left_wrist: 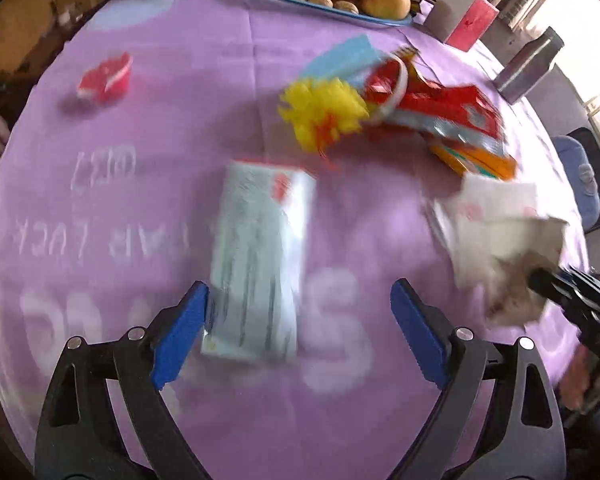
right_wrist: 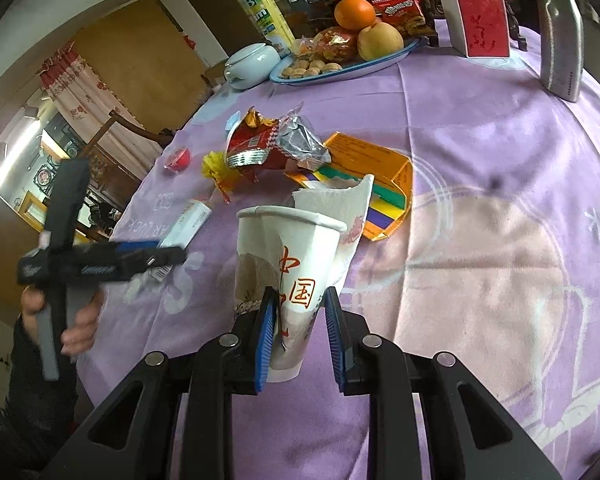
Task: Collect trash
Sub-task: 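Grasp the white medicine box with the left tool while the right tool holds the paper cup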
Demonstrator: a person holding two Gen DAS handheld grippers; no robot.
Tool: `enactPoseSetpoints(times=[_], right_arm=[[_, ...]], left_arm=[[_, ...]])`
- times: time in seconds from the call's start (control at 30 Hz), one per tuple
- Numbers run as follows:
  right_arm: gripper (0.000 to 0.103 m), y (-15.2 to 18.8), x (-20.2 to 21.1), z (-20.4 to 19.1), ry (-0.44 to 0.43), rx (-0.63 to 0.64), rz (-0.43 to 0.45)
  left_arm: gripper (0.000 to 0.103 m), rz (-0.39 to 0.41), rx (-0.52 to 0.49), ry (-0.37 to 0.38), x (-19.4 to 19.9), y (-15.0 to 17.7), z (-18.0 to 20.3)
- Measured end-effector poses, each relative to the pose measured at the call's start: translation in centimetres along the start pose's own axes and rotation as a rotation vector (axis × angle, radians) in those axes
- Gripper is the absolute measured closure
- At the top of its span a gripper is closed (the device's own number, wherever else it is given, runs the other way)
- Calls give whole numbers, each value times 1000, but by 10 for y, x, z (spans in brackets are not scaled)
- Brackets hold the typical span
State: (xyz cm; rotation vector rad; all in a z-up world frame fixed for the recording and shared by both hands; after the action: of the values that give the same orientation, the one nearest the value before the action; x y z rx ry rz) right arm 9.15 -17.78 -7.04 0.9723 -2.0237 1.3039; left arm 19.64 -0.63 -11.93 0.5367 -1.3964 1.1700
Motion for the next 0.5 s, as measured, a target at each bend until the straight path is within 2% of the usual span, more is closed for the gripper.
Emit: enactPoseSetpoints(times=[0.1, 0.17, 0.4, 0.47, 0.5], right_arm=[[78, 1, 0, 1, 4, -1, 0], [78, 2, -1, 0, 3, 0, -4], [75, 0, -6, 3, 20, -3, -7], [70, -2, -8, 3, 24, -4, -3], [63, -3, -10, 4, 24, -6, 0]], left_arm=[[14, 46, -35, -108, 10, 4, 0], [14, 63, -39, -147, 11, 1, -3], [14, 31, -13, -154, -9, -16, -11], [14, 19, -2, -161, -16, -18, -14], [14, 17, -1, -165, -19, -17, -14]])
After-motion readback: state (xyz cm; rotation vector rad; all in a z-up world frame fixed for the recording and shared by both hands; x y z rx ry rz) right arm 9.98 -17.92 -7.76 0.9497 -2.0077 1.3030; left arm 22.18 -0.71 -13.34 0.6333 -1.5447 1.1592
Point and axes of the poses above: each gripper's, at about its wrist camera, not at the fingertips, and x roughly against the way its jaws point, z to its right, y to its underside, the point moved 8 cm from there along -x, roughly the way its jaws point, and after that the axes turned 2 degrees about -x, right-handed, at the moved point
